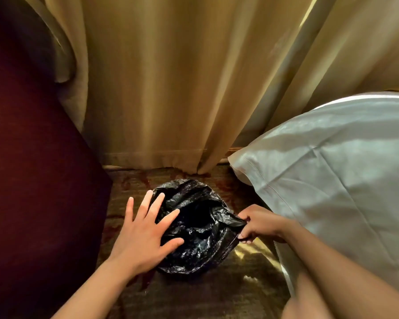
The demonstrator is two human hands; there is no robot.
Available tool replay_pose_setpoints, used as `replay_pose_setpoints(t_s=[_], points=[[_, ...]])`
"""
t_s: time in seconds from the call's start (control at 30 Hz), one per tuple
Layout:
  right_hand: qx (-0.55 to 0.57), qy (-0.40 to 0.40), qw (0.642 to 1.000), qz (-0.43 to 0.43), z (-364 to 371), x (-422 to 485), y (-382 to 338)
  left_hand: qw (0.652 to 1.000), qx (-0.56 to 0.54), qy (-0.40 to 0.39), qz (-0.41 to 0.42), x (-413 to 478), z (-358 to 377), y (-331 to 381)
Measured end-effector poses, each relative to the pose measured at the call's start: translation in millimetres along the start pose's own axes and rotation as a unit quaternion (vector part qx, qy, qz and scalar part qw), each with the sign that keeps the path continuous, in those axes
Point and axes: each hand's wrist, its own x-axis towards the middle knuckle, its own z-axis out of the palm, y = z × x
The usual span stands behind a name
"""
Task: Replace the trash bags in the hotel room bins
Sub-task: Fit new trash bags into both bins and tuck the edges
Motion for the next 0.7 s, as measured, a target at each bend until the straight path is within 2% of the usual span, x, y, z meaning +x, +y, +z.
replay_pose_setpoints(t_s=[0.13,0.23,0.3,0.37,0.43,0.5,0.57,0.7], points=[[0.218,-0.088,0.972,0.029,-12,-24,6,0.999,-0.028,0.012,-0.015,-10,12,0],[0.393,-0.103,0.913,0.029,-12,-27,24,0.999,-0.039,0.029,-0.024,-10,9,2],[0.535,-0.103,0.839,-0.003,7,-15,42,0.998,-0.040,0.039,-0.017,-6,8,-1],[0.690,-0.092,0.717,-0.032,36,0,56,0.999,-0.027,0.041,-0.003,-2,8,-6],[0.795,-0.044,0.603,-0.047,72,10,63,0.999,-0.001,0.037,0.014,-1,9,-9],[0.842,0.039,0.536,-0.043,100,16,66,0.999,0.021,0.031,0.029,-2,11,-10],[0.851,0.070,0.517,-0.063,117,20,73,0.998,0.026,0.029,0.042,-3,12,-11],[0.819,0.050,0.565,-0.090,122,21,81,0.998,0.017,0.052,0.042,-4,17,-14]])
